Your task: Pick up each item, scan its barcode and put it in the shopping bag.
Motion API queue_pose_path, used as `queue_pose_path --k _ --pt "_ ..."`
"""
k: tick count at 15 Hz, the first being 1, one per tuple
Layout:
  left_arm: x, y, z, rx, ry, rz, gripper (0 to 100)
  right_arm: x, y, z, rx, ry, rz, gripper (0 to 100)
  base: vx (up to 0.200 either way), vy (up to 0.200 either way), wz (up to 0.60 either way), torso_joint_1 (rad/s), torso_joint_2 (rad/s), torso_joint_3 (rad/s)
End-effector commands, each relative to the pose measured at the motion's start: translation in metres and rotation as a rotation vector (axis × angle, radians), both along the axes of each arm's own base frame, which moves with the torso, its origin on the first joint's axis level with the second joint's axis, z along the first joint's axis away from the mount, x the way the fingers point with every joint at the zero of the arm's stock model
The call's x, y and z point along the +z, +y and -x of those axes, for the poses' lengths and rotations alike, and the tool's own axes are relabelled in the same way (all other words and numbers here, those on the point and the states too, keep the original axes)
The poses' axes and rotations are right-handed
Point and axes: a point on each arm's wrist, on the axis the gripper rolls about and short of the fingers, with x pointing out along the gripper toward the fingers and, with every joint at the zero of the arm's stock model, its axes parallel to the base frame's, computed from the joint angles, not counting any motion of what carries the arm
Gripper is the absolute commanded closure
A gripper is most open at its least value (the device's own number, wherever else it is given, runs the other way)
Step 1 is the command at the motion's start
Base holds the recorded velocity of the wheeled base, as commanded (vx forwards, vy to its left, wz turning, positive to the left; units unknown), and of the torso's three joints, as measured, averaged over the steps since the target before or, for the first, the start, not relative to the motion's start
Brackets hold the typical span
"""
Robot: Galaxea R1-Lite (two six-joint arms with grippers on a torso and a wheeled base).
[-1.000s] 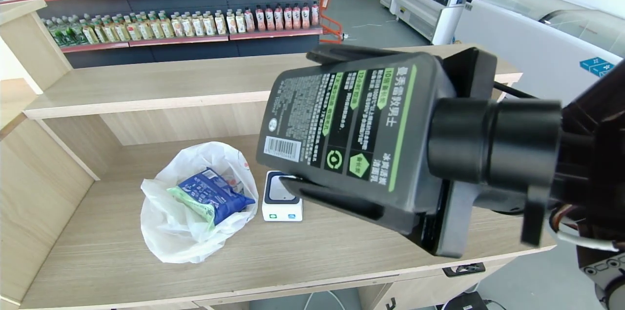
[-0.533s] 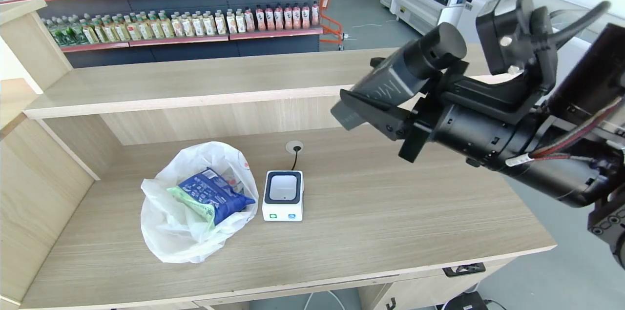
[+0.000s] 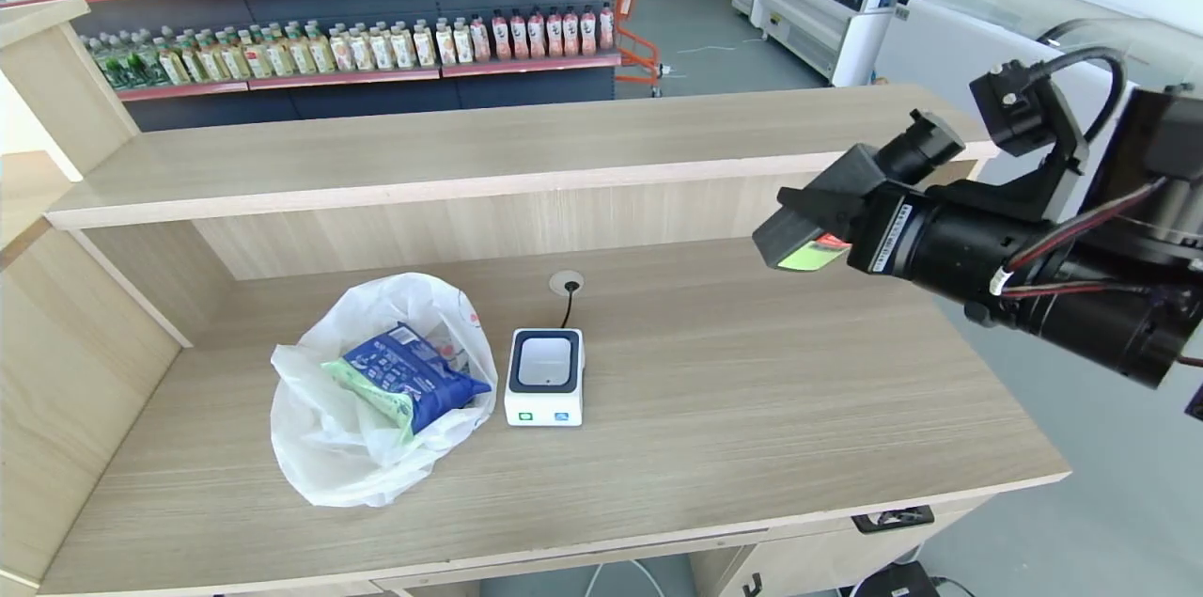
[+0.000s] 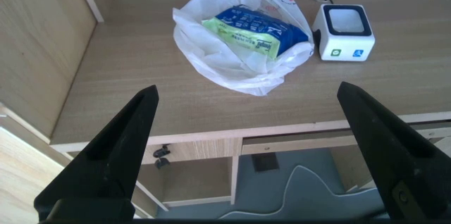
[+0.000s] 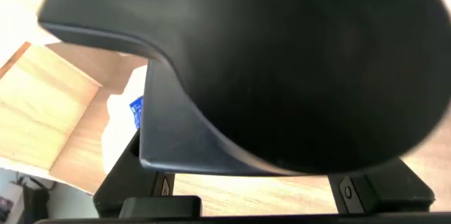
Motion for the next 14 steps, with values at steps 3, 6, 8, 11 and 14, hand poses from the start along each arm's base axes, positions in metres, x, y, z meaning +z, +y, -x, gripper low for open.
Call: queue_pose_path --k 3,6,8,11,14 --pt "0.0 0.0 0.0 0.0 0.0 0.0 0 -0.018 -0.004 -0.005 -0.068 0.278 0.044 100 0.0 0.0 0.0 0.0 0.0 0.0" --pt "0.0 0.0 0.0 0.0 0.0 0.0 0 -0.009 -0.008 0.003 -0.081 0.432 0.092 100 0.0 0.0 0.0 0.0 0.0 0.0" --pt "0.0 0.0 0.0 0.0 -0.002 0.0 0 -0.01 -0.007 0.002 -0.081 0.448 0.108 100 0.0 0.0 0.0 0.0 0.0 0.0" --pt "0.0 0.0 0.0 0.0 0.0 0.0 0 -0.01 -0.006 -0.001 -0.068 0.428 0.168 100 0.0 0.0 0.0 0.0 0.0 0.0" --pt "0.0 0.0 0.0 0.0 0.0 0.0 0 -0.013 -0.005 -0.002 -0.059 0.421 0.212 100 0.0 0.0 0.0 0.0 0.0 0.0"
